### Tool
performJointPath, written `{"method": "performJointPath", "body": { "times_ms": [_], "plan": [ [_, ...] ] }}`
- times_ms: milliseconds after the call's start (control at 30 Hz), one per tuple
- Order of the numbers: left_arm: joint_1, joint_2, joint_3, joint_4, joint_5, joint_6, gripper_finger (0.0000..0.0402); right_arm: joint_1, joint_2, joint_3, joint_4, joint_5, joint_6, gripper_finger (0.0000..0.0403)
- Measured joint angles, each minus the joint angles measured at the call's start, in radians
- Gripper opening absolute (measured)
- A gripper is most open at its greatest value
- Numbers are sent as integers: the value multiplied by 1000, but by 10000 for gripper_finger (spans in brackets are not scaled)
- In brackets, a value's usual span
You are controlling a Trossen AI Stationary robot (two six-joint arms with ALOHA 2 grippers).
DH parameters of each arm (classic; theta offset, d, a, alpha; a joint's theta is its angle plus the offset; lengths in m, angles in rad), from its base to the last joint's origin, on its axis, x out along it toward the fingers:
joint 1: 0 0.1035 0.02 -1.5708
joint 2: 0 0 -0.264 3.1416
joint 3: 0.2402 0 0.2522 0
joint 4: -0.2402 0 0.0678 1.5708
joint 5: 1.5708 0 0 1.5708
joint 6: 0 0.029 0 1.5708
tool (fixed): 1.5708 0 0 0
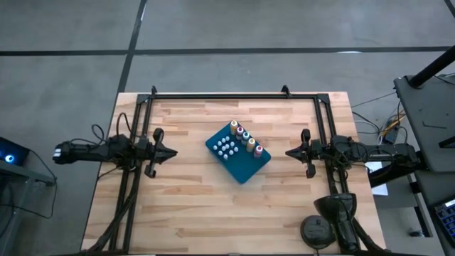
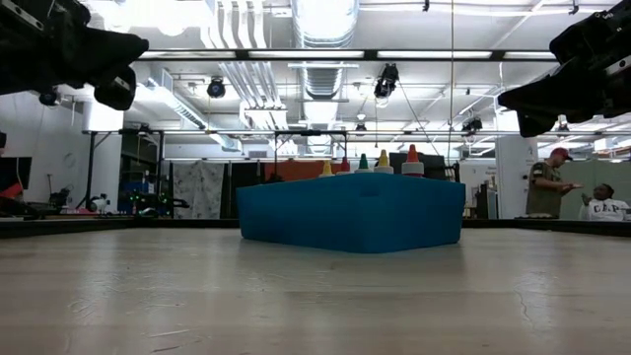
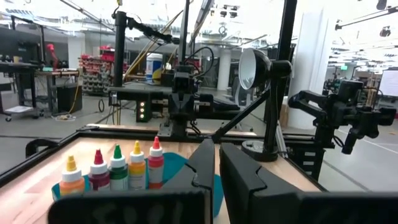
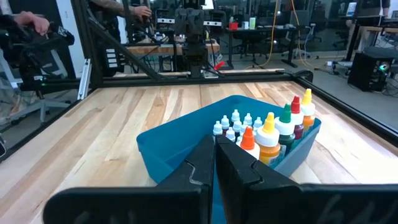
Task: Pick & Place food coloring
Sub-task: Return to Home Position
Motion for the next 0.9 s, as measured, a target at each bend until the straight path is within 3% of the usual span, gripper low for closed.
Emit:
{"method": "performJointPath", "body": {
  "times_ms": [900],
  "plan": [
    [0,-88,-26,-168,-4,-4,0,0,0,0,0,0,-1,9]
  ]
}}
